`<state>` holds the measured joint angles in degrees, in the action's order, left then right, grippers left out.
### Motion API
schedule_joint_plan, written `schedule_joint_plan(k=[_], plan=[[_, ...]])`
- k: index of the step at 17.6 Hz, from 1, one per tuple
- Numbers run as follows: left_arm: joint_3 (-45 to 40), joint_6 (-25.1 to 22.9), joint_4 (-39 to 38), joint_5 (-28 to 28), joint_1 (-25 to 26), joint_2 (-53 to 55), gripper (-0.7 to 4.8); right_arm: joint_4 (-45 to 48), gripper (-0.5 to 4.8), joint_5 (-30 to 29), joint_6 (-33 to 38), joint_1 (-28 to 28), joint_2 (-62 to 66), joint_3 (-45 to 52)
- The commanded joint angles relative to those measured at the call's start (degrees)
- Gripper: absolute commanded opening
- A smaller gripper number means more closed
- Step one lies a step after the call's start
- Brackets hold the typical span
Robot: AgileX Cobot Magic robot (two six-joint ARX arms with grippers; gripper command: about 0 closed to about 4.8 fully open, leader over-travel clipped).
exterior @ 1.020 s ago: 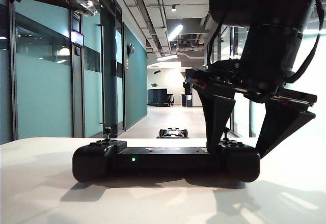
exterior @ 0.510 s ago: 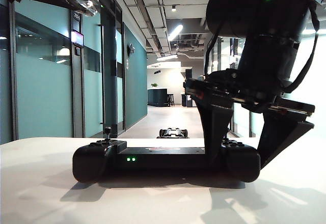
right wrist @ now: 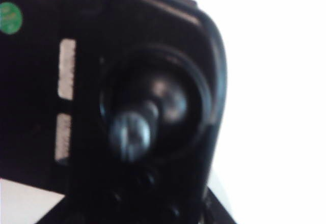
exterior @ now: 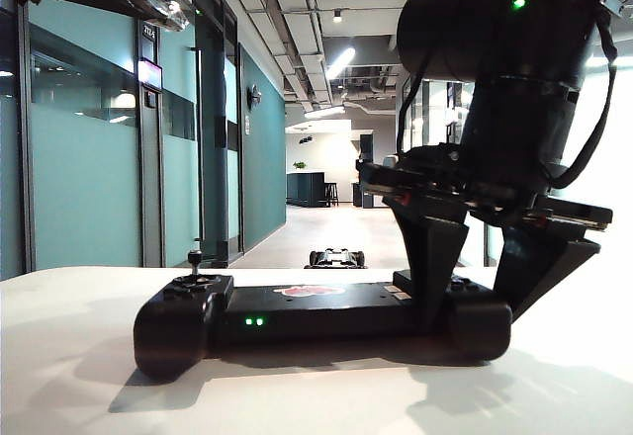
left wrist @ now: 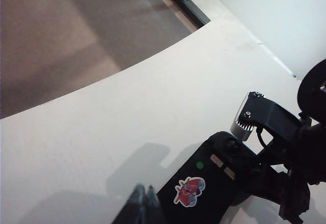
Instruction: Push the left joystick on the remote control sitting on the white table forward to make the robot dog walk in a straight line until it approaches the door.
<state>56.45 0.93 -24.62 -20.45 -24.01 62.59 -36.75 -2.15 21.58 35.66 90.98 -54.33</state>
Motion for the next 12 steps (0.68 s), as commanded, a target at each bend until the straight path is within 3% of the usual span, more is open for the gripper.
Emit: schedule_joint_plan(k=[1,5,6,12], plan=[[0.33,-0.26,0.7,-0.39,-0.04,-0.17,-0.05,0.66,2.51,-0.35,0.07,0.2,-0.22,-0.17],[0.33,-0.26,0.68,-0.39,-0.04,-0.17,-0.05,0.52,2.41,-0.31,1.05,0.28,-0.22,-0.17],[0.33,-0.28,0.72,-0.37,-0.04,-0.17,-0.05,0.39,2.0,-0.04,4.17,0.28,-0.22,-0.17],[0.15,-2.38,1.14,-0.44,-0.07,1.97,-0.05,-1.99,1.97,2.45,11.3,0.28,-0.24,-0.17]])
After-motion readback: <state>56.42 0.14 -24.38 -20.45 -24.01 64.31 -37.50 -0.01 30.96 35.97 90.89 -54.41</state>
